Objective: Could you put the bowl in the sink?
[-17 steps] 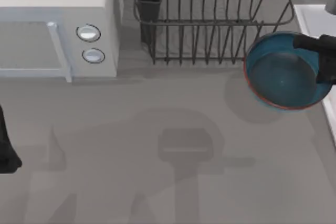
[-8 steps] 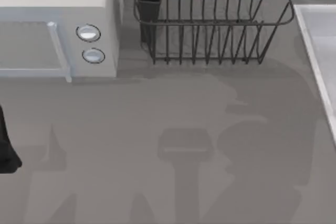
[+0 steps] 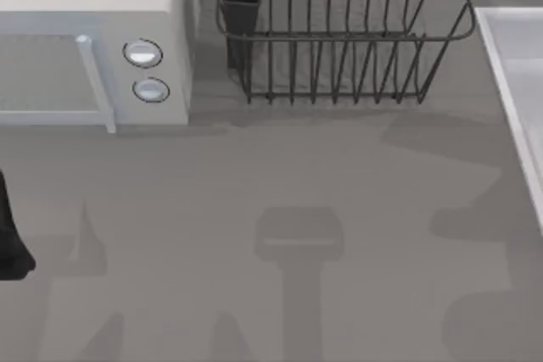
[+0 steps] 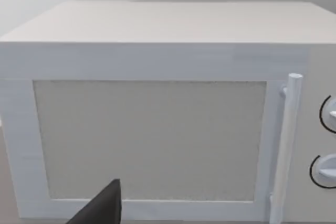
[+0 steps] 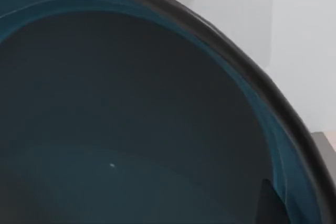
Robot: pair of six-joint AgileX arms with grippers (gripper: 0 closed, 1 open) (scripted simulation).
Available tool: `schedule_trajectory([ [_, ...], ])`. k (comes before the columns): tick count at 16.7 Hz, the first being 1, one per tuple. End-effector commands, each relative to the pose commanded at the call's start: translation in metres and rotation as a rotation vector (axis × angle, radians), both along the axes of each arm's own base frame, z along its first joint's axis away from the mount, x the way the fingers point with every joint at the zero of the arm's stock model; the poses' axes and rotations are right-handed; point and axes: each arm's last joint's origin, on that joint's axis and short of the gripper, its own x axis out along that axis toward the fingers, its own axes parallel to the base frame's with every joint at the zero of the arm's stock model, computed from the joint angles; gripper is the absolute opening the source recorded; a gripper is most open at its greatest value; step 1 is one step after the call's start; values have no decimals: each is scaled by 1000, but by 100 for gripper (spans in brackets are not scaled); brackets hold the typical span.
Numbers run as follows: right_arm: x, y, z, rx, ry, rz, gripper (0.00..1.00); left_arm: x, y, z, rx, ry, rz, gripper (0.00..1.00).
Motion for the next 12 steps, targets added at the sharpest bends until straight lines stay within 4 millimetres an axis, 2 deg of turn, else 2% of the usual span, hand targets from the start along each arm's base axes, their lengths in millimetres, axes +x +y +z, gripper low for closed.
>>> schedule_trajectory([
  [5, -19, 3, 1, -86, -121, 12, 0, 0, 0, 0, 0, 0, 0, 100],
  [12, -17, 4, -2, -86, -124, 17, 0, 0, 0, 0, 0, 0, 0, 100],
])
